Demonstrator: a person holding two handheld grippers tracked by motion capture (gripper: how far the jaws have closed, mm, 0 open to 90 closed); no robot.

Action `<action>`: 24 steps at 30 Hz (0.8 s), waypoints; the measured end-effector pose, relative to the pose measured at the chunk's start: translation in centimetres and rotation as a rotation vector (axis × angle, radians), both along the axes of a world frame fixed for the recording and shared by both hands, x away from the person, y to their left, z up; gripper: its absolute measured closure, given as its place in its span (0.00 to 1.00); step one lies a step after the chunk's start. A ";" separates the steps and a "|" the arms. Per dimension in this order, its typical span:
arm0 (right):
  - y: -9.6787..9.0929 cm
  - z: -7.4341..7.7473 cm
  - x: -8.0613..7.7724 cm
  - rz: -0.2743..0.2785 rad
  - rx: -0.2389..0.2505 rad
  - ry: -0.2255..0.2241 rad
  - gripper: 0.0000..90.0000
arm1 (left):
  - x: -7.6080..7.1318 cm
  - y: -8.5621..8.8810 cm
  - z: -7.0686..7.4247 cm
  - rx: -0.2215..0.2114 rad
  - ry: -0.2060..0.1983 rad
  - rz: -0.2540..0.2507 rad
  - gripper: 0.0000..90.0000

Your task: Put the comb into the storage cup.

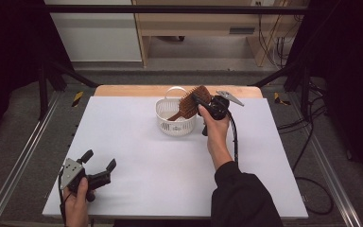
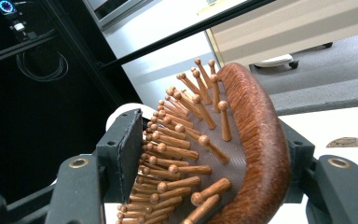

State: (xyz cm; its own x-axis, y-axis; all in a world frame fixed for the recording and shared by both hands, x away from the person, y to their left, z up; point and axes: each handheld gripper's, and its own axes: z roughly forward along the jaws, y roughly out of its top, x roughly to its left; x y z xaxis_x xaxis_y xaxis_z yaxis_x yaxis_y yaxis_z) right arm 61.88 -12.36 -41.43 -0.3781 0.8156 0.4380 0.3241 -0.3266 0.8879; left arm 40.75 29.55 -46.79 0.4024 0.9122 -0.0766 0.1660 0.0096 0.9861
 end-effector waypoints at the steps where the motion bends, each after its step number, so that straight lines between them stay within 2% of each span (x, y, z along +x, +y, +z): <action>1: 0.0 0.0 0.0 0.000 -0.003 0.000 0.41 | 0.0 0.0 0.0 0.000 0.000 0.000 0.04; 16: -0.5 -0.1 0.1 -0.005 -0.032 0.023 0.32 | 0.0 0.0 0.0 0.000 0.003 0.000 0.04; 21: -0.3 0.0 0.0 -0.005 -0.069 0.012 0.29 | 0.0 0.0 0.0 0.001 0.003 0.000 0.04; 24: -0.2 0.0 0.0 -0.018 -0.094 0.005 0.22 | 0.0 0.0 0.0 0.000 0.002 0.001 0.04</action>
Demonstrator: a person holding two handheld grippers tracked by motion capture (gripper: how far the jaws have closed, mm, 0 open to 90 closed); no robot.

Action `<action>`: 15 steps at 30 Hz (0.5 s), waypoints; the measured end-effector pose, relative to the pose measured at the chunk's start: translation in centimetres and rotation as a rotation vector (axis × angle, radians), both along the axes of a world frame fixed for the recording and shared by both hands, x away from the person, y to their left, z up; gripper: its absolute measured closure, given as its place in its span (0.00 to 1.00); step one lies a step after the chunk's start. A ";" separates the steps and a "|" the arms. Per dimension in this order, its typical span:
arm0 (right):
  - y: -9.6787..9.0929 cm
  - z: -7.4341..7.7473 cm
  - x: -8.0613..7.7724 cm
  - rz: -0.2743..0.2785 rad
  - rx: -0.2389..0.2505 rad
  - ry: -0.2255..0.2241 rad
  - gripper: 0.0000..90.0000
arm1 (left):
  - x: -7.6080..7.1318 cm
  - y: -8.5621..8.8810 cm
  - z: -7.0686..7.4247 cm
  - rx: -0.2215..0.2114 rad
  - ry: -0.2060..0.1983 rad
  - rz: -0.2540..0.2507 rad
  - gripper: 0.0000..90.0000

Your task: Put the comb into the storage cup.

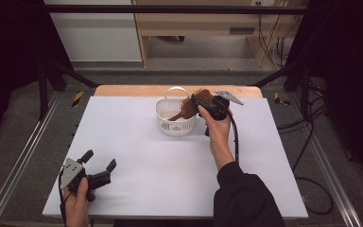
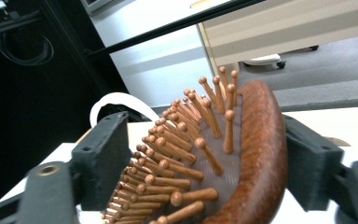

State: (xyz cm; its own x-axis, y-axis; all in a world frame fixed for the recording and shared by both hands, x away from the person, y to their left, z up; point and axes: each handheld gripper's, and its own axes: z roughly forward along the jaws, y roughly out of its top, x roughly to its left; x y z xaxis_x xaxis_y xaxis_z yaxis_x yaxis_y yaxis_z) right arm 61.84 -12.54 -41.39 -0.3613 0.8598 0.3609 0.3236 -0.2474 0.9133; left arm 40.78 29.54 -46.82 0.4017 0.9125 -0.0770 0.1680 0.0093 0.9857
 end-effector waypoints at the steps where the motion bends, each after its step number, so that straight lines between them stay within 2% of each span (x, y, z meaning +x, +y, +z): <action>1: 0.1 0.1 0.0 -0.006 -0.015 -0.001 0.19 | 0.0 0.0 0.0 0.000 0.000 0.000 0.04; 4: 0.2 0.2 -0.1 -0.024 -0.041 -0.010 0.16 | 0.0 0.0 0.0 0.001 0.000 0.000 0.04; 8: 0.1 0.4 -0.2 -0.049 -0.049 -0.017 0.14 | 0.0 0.0 0.0 0.001 0.000 0.000 0.04; 15: -0.1 0.5 -0.3 -0.055 -0.069 -0.021 0.14 | 0.0 0.0 0.0 0.000 0.001 0.000 0.04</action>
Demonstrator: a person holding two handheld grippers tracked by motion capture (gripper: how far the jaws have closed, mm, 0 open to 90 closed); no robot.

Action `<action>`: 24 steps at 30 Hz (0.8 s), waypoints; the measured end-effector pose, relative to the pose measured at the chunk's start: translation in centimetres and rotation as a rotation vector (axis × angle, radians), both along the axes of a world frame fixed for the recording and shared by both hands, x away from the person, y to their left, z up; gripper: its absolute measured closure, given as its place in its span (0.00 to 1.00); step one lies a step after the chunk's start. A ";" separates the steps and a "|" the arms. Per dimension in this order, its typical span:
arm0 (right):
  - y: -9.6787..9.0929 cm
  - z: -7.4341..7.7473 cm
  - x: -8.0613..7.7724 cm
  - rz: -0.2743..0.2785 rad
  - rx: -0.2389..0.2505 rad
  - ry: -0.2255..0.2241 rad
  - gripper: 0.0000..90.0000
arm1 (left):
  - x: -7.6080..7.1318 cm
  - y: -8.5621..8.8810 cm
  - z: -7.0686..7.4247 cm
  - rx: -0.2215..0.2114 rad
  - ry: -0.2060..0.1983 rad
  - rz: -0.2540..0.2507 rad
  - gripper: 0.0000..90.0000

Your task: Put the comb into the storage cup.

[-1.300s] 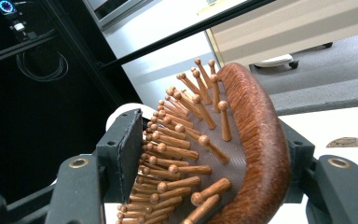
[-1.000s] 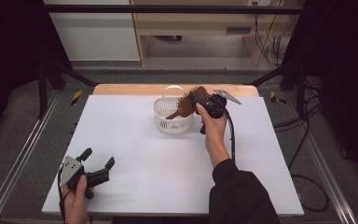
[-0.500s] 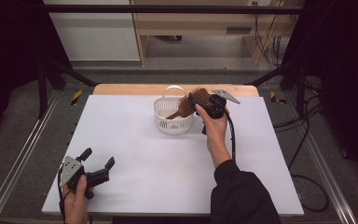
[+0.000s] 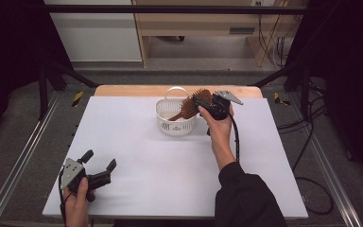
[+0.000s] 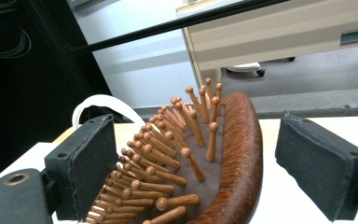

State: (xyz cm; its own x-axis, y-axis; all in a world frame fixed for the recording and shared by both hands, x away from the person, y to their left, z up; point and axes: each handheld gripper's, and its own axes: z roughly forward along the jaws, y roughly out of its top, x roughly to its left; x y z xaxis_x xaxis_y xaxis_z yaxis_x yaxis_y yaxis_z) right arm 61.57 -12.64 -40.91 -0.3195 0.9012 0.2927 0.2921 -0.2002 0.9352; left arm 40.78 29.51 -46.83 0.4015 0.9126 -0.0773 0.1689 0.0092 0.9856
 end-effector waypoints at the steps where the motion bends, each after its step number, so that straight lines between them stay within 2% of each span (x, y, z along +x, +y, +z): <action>1: 0.0 0.0 0.0 -0.001 0.000 0.000 0.14 | 0.0 0.0 0.0 0.000 0.000 0.000 0.04; 10: 0.1 0.3 -0.2 -0.002 -0.021 0.005 0.10 | 0.0 0.0 0.0 0.001 0.000 0.001 0.04; 20: -0.2 0.8 -0.7 0.002 -0.045 -0.002 0.11 | 0.0 0.0 0.0 0.000 0.001 0.002 0.04; 24: -0.2 1.0 -0.9 0.008 -0.071 0.000 0.13 | 0.0 0.0 0.0 0.000 0.002 0.003 0.04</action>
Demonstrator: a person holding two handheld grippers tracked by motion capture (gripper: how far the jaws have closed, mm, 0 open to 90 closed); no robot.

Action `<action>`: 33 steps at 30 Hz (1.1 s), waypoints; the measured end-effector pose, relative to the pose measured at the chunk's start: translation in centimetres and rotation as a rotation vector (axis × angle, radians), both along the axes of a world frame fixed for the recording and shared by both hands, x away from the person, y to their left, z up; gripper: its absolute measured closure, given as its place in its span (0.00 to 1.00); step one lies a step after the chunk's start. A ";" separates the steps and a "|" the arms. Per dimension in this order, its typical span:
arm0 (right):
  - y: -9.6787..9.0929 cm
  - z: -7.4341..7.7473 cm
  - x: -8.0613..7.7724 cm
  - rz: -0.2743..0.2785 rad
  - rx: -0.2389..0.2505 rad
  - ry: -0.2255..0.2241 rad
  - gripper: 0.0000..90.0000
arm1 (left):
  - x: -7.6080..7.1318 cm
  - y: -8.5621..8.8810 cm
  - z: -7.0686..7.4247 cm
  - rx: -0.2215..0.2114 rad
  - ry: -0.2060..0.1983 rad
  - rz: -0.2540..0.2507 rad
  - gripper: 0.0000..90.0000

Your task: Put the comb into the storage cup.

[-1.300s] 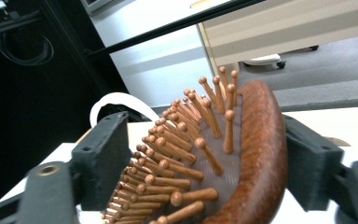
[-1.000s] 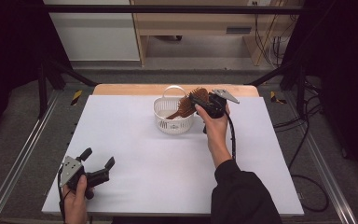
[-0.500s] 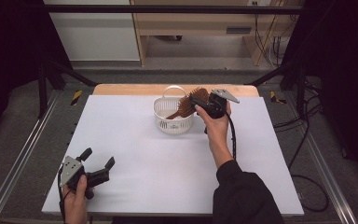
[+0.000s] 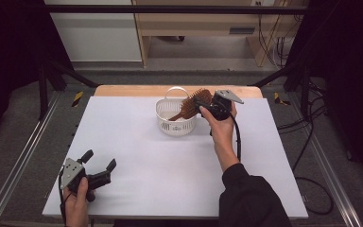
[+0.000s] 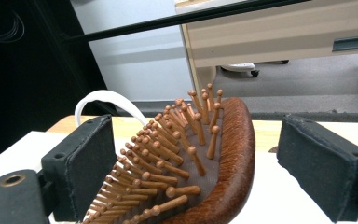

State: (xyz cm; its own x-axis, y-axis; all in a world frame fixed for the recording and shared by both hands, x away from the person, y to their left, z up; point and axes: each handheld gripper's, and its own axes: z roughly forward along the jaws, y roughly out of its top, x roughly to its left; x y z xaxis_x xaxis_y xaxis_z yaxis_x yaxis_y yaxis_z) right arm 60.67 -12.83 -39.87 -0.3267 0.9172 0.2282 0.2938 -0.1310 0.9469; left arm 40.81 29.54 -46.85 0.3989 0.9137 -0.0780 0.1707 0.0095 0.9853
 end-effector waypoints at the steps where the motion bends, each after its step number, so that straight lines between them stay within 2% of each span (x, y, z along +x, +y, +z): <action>1: 0.0 0.0 0.0 0.003 0.000 0.000 0.13 | 0.0 0.0 0.0 0.000 0.000 0.000 0.04; 5: -0.2 0.3 -0.3 0.011 -0.001 -0.005 0.11 | 0.0 0.0 0.0 0.000 0.000 0.001 0.04; 8: -0.1 0.5 -0.4 0.009 -0.024 -0.007 0.11 | 0.0 0.0 0.0 0.001 -0.001 0.000 0.04; 21: -0.3 0.8 -0.6 0.021 -0.020 0.007 0.12 | 0.0 0.0 0.0 0.000 0.000 0.000 0.04; 33: -0.3 1.3 -1.0 0.014 -0.031 -0.030 0.09 | 0.0 0.1 0.0 0.000 0.001 0.000 0.04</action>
